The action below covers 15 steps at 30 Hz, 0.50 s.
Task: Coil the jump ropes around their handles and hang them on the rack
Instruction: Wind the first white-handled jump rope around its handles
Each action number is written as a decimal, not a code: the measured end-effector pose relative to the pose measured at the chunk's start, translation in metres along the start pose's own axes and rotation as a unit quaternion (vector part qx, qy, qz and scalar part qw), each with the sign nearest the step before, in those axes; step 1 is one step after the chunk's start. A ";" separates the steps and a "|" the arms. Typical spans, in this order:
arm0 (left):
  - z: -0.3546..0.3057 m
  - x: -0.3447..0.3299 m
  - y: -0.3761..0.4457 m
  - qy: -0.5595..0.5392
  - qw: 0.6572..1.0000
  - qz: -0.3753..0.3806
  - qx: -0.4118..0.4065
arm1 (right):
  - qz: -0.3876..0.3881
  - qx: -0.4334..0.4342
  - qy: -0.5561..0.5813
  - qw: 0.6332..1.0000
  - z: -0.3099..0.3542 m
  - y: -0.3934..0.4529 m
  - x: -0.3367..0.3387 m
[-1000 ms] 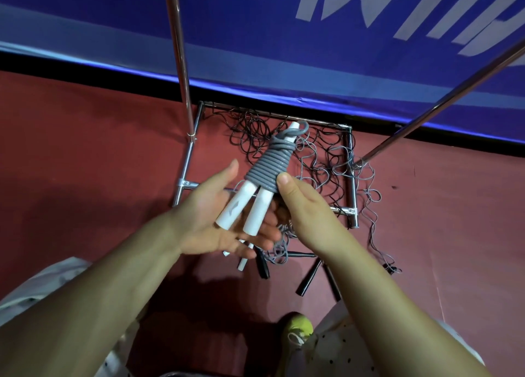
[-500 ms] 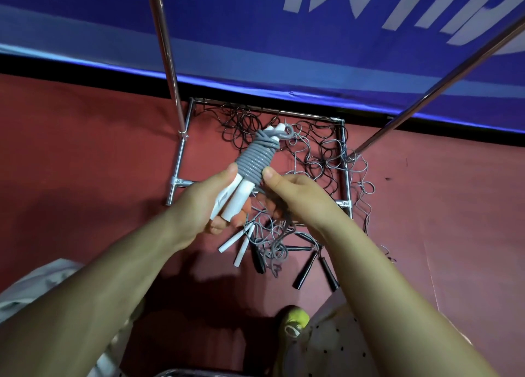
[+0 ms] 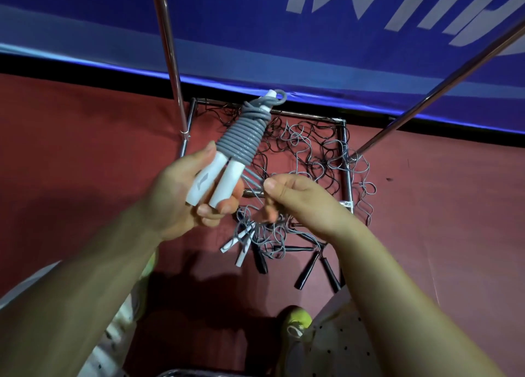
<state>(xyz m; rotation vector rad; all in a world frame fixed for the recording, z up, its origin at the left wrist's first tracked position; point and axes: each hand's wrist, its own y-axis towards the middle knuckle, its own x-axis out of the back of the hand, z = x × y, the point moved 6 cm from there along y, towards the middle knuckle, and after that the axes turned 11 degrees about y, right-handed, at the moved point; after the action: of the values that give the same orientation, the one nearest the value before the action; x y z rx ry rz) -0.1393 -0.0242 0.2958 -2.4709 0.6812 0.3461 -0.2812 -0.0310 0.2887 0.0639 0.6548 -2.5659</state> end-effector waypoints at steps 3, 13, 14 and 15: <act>0.004 0.008 0.003 0.035 0.997 -0.056 0.034 | -0.042 0.075 -0.139 0.986 0.012 -0.004 0.001; 0.017 0.023 0.014 0.314 0.919 -0.230 0.057 | -0.087 0.131 -0.250 0.956 0.022 -0.010 -0.008; 0.017 0.020 0.014 0.332 0.914 -0.228 0.054 | -0.090 0.122 -0.219 0.964 0.020 -0.009 -0.007; 0.017 0.018 0.015 0.341 0.911 -0.227 0.051 | -0.092 0.110 -0.183 0.973 0.017 -0.009 -0.004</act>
<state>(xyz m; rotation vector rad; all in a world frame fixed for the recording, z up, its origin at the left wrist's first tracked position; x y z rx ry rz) -0.1340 -0.0321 0.2689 -2.5298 0.3344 -0.7439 -0.2802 -0.0301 0.3084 -0.4038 0.2450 -2.7142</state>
